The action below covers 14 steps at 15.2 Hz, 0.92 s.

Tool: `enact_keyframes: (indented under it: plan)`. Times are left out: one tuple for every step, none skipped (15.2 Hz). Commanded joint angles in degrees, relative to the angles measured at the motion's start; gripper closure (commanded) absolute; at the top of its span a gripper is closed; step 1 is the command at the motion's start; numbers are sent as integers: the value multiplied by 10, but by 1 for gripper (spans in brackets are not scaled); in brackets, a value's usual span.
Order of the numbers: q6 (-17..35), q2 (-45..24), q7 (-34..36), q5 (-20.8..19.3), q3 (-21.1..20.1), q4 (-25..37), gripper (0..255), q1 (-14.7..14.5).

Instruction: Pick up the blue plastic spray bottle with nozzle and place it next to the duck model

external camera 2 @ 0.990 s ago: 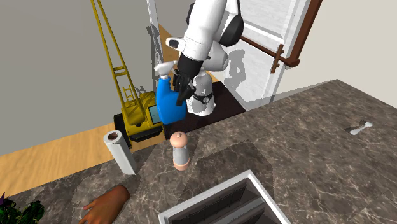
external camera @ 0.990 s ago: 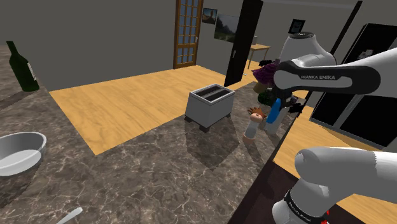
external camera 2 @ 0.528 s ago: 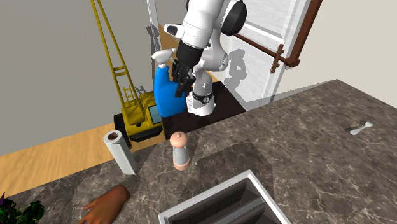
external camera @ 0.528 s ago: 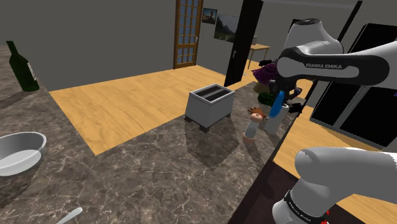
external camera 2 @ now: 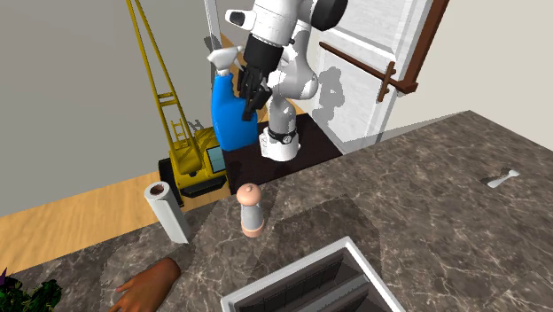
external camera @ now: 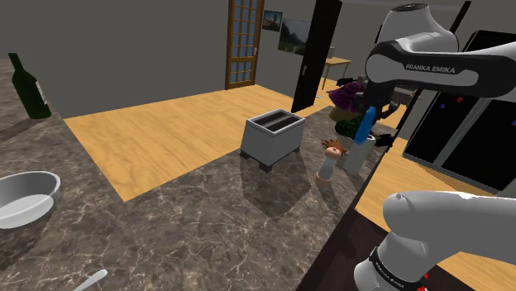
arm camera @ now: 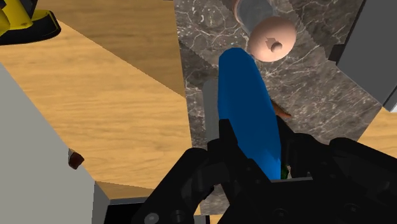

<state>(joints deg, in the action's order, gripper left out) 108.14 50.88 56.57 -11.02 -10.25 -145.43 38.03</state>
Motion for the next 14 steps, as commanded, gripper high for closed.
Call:
enact_keyframes:
  plan:
    - [-12,-5,-3,0,0,18,255,1]
    - [-19,-7,-5,0,1,27,255,2]
    - [-26,-9,-7,0,1,35,255,2]
    - [-32,-10,-9,0,1,44,255,3]
    - [-39,-12,-11,0,2,52,255,3]
    - [-46,-14,-12,0,2,61,255,4]
    - [-50,-15,-14,0,2,67,255,4]
    - [-40,-27,-23,-7,13,71,255,10]
    - [-30,-39,-33,-14,23,76,255,15]
    - [-20,-52,-42,-20,34,81,255,21]
    - [-10,-65,-52,-26,44,87,255,26]
    - [0,-79,-61,-31,54,94,255,30]
    - [9,-93,-70,-37,64,102,255,35]
    - [18,-108,-79,-41,73,110,255,39]
